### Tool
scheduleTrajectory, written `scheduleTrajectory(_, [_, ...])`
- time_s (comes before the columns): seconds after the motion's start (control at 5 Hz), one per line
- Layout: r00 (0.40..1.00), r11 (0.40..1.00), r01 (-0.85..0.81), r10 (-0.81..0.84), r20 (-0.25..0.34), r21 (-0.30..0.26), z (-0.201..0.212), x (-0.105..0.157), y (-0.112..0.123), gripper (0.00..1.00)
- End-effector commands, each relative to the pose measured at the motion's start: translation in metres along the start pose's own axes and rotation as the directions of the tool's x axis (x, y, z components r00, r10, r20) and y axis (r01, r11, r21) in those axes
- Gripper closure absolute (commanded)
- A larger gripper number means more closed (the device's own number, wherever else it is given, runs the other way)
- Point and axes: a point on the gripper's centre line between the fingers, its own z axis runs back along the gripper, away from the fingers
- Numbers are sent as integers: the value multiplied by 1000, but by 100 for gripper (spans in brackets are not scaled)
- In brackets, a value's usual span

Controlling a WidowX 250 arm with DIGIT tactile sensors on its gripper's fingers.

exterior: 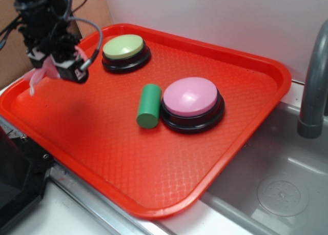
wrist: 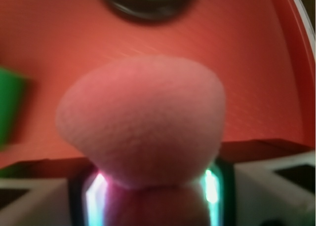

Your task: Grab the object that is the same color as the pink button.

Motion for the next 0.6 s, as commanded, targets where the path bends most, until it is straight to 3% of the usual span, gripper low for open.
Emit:
scheduleTrajectory(0.0, [991,989,110,-101,90,-102,79,4,-39,100])
scheduleTrajectory(0.2, [988,988,112,-100,114,-103,88,5,-40,100])
scheduleTrajectory(0.4, [987,987,142,-135,86,-80,76,12,-40,100])
